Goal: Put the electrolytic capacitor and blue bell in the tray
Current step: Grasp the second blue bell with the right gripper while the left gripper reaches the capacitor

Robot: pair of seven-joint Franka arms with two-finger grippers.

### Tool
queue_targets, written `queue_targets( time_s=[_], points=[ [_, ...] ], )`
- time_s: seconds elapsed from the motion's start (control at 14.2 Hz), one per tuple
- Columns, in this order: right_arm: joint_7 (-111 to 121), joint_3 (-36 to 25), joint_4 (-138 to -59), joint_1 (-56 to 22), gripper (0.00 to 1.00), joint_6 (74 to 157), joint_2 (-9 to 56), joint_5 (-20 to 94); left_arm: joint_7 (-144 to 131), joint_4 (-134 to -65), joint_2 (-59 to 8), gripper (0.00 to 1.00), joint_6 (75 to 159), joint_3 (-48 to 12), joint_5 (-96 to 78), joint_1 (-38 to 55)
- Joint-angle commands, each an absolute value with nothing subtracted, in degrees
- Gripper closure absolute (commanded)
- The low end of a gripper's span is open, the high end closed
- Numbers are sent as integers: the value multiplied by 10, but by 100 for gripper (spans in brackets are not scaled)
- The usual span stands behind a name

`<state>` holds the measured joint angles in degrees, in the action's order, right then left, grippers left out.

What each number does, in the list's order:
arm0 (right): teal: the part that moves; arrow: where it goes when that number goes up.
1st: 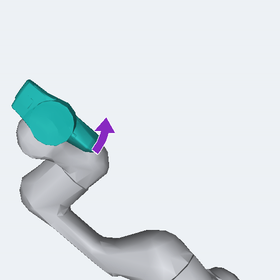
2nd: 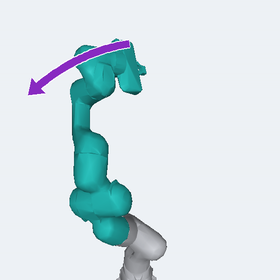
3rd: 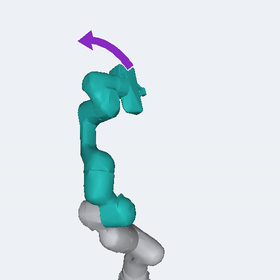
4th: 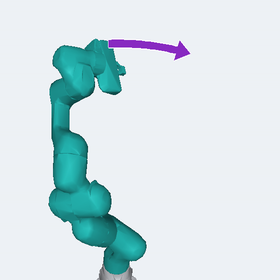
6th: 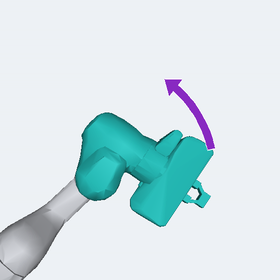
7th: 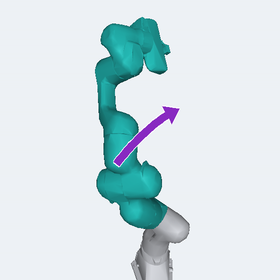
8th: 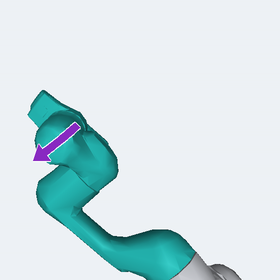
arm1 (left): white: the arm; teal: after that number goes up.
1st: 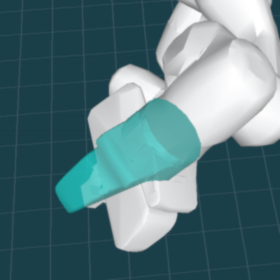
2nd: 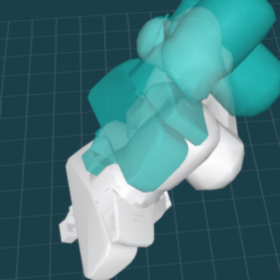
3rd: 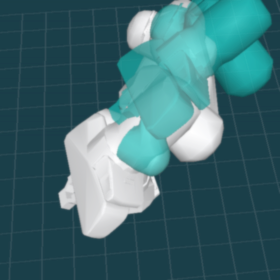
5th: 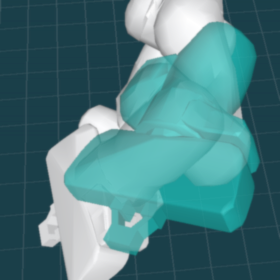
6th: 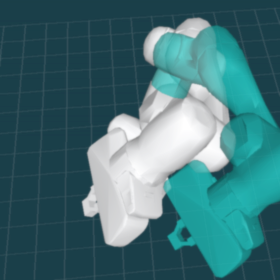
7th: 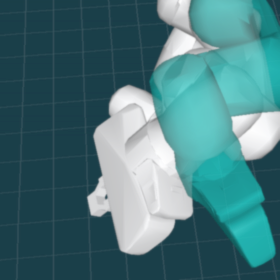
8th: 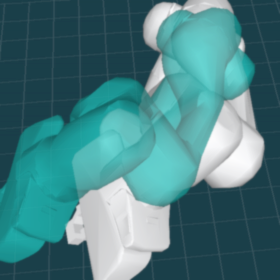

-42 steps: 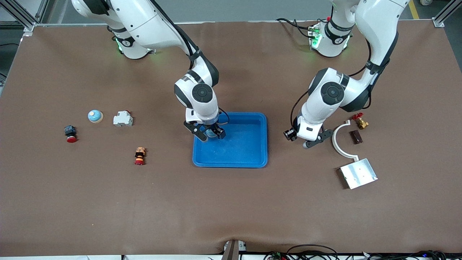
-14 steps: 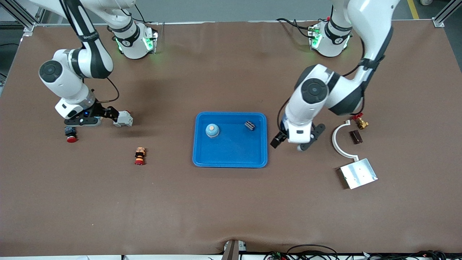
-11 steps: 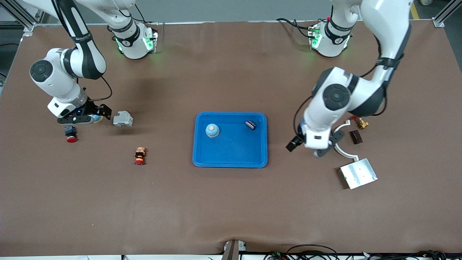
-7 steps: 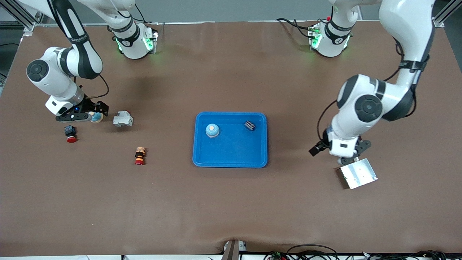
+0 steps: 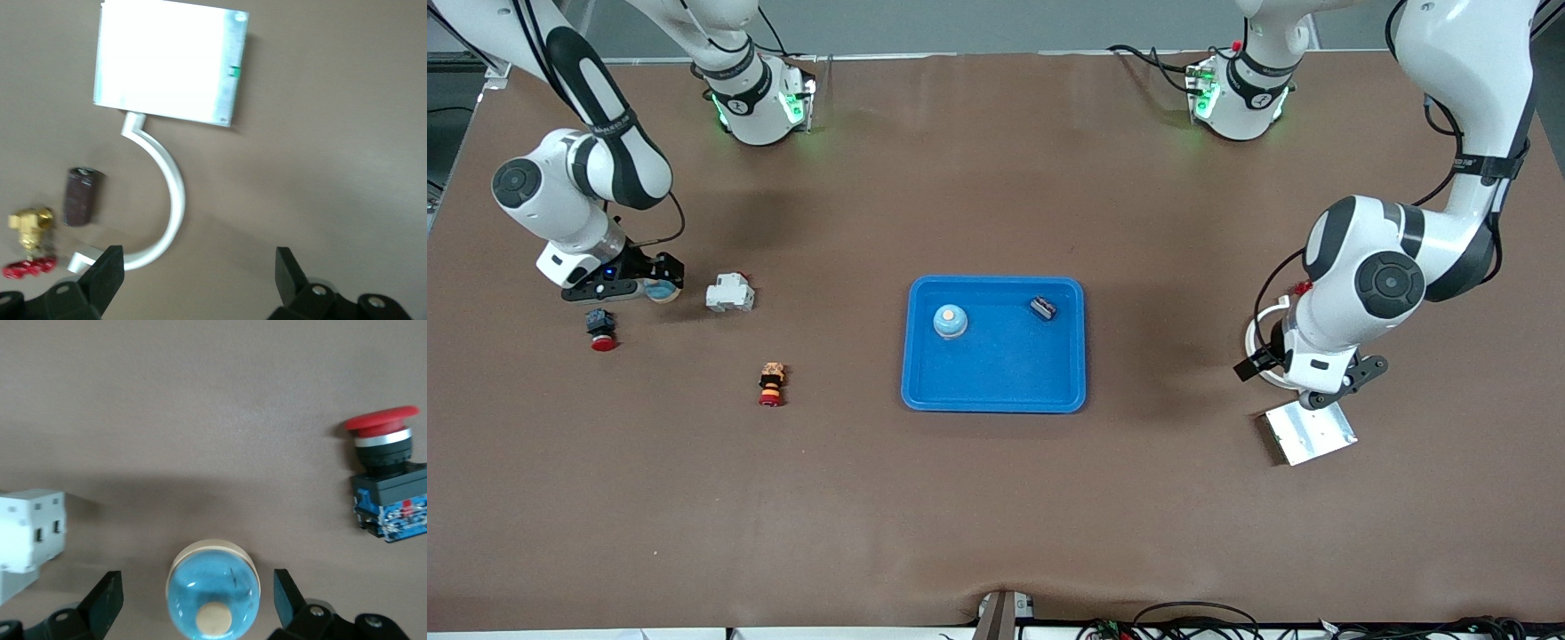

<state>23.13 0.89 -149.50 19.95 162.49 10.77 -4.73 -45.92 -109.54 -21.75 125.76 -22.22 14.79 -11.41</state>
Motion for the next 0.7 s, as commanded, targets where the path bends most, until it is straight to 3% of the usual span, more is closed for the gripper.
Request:
queue_targets(
  time_s=[0.0,0.63],
  points=[
    [241,19,-1496,212,0,1656,134,-47,-440,-1124,-190,0,1252,-228,174,-134],
    [247,18,-1496,221,0,1663,149,-48,-439,-1124,-171,0,1236,-240,173,-137]
  ],
)
